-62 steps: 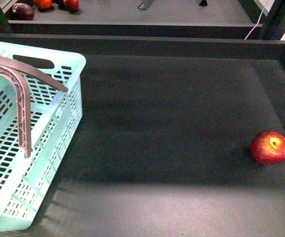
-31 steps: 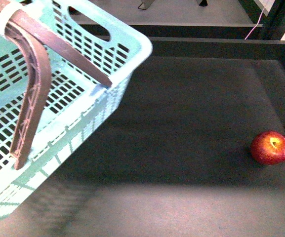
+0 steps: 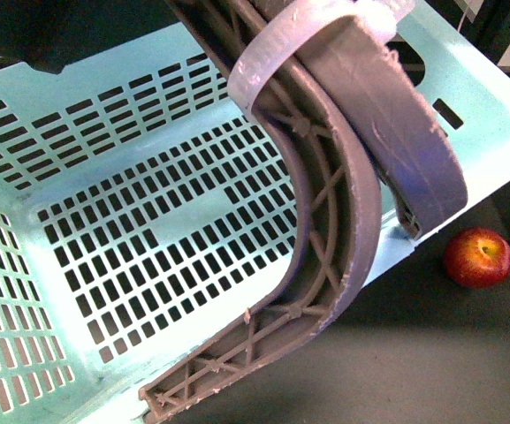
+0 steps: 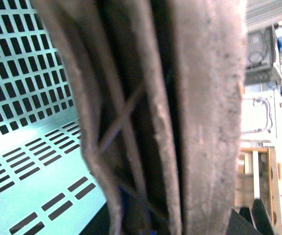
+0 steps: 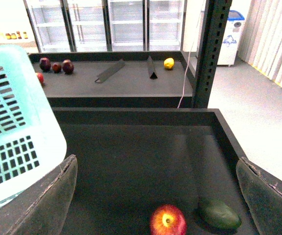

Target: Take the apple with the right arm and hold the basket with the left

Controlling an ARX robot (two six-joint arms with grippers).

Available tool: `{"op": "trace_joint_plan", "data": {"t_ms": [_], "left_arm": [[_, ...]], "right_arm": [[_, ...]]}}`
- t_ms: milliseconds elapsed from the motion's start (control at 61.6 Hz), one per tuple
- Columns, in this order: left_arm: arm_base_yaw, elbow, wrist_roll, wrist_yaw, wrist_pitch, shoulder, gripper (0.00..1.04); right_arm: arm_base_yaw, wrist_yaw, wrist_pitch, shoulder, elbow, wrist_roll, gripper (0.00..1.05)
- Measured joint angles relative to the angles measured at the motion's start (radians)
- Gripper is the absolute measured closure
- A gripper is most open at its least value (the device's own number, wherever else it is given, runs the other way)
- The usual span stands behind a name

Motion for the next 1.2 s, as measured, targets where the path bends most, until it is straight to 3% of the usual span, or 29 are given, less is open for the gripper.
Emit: {"op": "trace_joint_plan", "data": {"t_ms": [309, 796, 926, 991, 1121, 1202], "left_arm": [[-0.057, 0.003, 0.080, -0.061, -0.023, -0.022, 0.88], [-0.072, 0.003, 0.100, -0.042, -0.023, -0.037, 0.88], [-0.072, 0.004, 0.100, -0.034, -0.023, -0.038, 0.88], [-0.072, 0.006, 0.100, -0.030, -0.023, -0.039, 0.88], [-0.073, 0.006, 0.100, -0.034, -0.023, -0.039, 0.88], [-0.073, 0.006, 0.100, -0.035, -0.023, -0.039, 0.88]], "right_arm": [[0.000, -0.001, 0.000, 0.000, 0.000, 0.000, 0.09], [0.000, -0.003, -0.002, 0.002, 0.001, 0.001, 0.09], [-0.034, -0.119, -0.311, 0.185, 0.122, 0.151, 0.09], [-0.051, -0.134, -0.367, 0.262, 0.137, 0.181, 0.09], [-0.108, -0.160, -0.269, 0.380, 0.141, 0.166, 0.09], [-0.155, -0.189, -0.102, 0.581, 0.156, 0.096, 0.09]]}}
